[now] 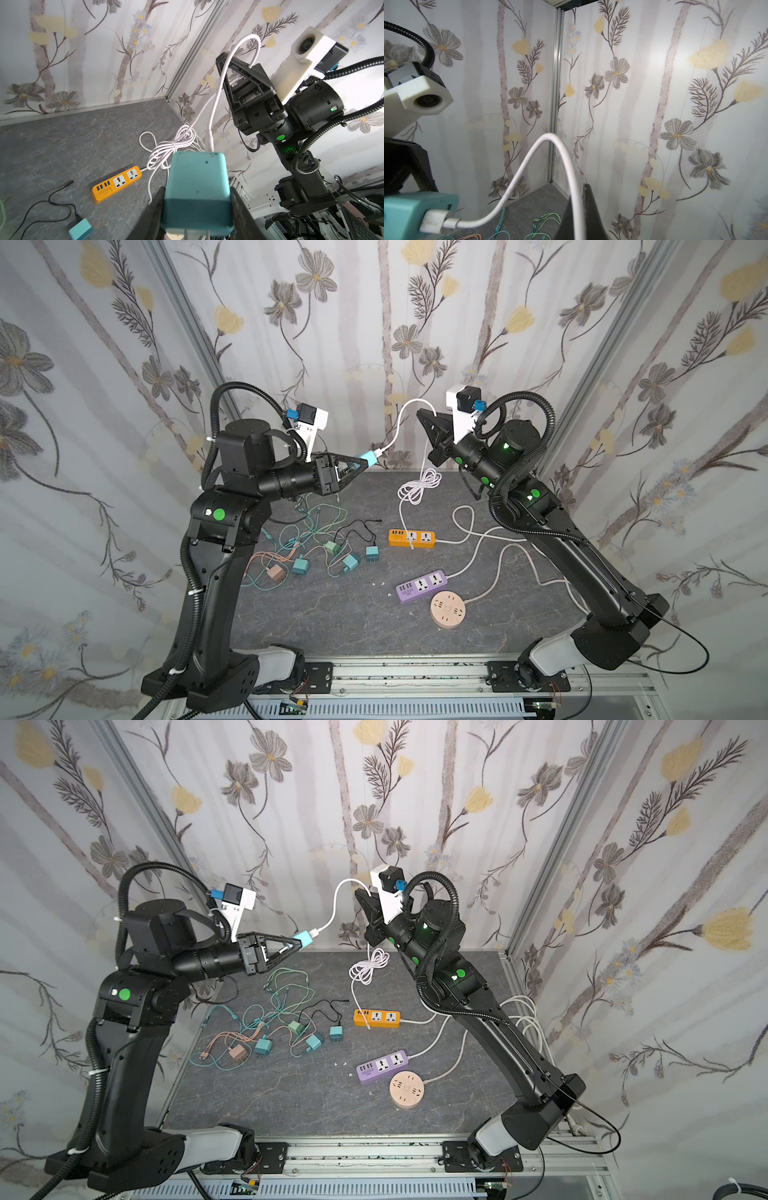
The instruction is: Insert the plug
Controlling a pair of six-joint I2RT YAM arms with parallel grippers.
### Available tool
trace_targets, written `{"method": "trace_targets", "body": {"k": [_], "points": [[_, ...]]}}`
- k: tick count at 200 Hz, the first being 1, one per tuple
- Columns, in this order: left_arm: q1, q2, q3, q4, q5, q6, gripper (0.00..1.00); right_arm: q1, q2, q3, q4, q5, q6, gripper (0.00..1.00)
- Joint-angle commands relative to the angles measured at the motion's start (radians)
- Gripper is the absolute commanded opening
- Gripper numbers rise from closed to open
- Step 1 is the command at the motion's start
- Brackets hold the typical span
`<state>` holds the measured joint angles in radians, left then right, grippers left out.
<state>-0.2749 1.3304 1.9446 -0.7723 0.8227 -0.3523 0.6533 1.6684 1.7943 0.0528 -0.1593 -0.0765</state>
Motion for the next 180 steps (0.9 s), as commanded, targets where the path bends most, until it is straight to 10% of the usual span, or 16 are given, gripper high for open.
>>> {"method": "trace_targets", "body": {"k": [1, 52, 102, 136, 149, 180], "points": [[-0.034, 0.070, 0.045, 0.022, -0.021, 0.006, 0.00, -0.021, 0.025, -0.007, 0.042, 0.008, -0.014, 0.00], [-0.130, 0.383, 0.308, -0.167, -0.352, 0.172, 0.00, -0.104, 0.181, 0.054, 0.108, 0.006, 0.050, 0.00], [-0.120, 0.834, 0.878, -0.135, -0.698, 0.275, 0.00, -0.174, 0.436, 0.309, 0.178, 0.003, 0.071, 0.00], [-0.104, 0.860, 0.675, 0.210, -0.812, 0.248, 0.00, -0.208, 0.584, 0.391, 0.194, -0.044, 0.062, 0.04], [-0.100, 0.872, 0.588, 0.306, -0.876, 0.239, 0.00, -0.214, 0.620, 0.387, 0.148, -0.058, 0.042, 0.21], [-0.069, 0.987, 0.628, 0.271, -0.901, 0.196, 0.00, -0.215, 0.594, 0.331, -0.125, -0.075, -0.036, 0.99]]}}
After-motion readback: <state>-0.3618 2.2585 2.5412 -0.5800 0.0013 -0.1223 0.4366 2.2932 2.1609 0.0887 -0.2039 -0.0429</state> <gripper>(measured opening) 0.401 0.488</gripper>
